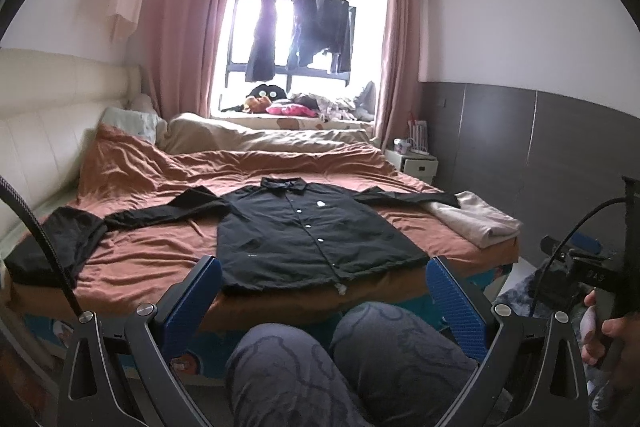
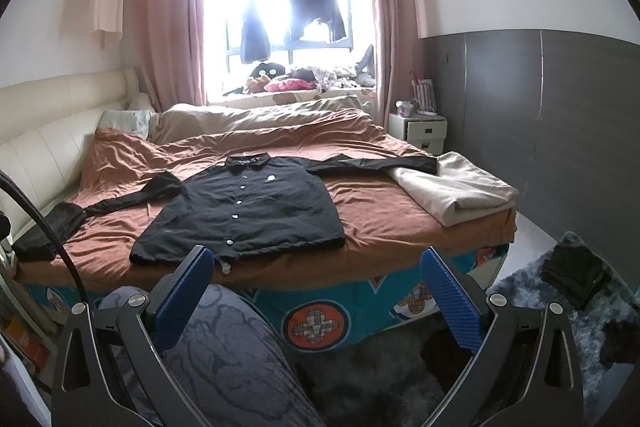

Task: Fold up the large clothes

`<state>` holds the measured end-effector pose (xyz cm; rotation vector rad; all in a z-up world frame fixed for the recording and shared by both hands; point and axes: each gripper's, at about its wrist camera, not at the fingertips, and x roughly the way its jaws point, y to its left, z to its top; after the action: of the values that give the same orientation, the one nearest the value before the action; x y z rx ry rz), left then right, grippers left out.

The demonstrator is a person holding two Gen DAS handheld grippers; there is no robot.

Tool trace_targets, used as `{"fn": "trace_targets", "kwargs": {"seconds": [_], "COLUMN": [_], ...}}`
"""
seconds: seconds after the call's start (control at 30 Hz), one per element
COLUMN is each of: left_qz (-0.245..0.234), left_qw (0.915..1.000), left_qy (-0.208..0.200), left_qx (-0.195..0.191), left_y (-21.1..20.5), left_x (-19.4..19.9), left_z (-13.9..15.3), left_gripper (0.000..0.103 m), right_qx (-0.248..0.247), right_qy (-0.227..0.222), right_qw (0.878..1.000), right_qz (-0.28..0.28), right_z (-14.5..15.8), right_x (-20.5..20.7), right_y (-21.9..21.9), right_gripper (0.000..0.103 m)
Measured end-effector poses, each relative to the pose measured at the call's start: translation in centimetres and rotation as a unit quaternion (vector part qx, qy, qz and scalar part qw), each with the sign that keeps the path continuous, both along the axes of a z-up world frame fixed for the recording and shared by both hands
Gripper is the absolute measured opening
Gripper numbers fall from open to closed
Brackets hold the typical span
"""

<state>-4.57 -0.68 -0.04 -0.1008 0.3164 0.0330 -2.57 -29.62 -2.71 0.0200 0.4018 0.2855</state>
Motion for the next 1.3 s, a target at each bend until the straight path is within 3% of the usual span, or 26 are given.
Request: {"fn": "trace_targets", "kwargs": {"seconds": [0.57,0.8,1.3], "left_qz": [0.030,0.054,0.110], "left_qw": [0.9993,0.9981,0.9916], "left_qy": [0.017,0.022,0.066], "left_qx": [0.017,0.020,-0.016], "left_y": [2.5,5.3,14.5], "left_x": [1.3,3.7,14.0], "left_z": [0.2,0.1,-1.7], "left_gripper": [0.102,0.103,0.102], "right_qx": [0.018,0.028,0.048], "right_qy": [0.015,0.029,0.085], "right_qw": [1.000,0.999,0.993], "right_qz": [0.019,0.032,0.070], "right_z": [-0.6,-1.1,-0.8], "right_x": [2.7,6.4,19.7], "right_y": [1.2,2.8,10.1], "right_gripper": [0.103,0.103,0.103]}}
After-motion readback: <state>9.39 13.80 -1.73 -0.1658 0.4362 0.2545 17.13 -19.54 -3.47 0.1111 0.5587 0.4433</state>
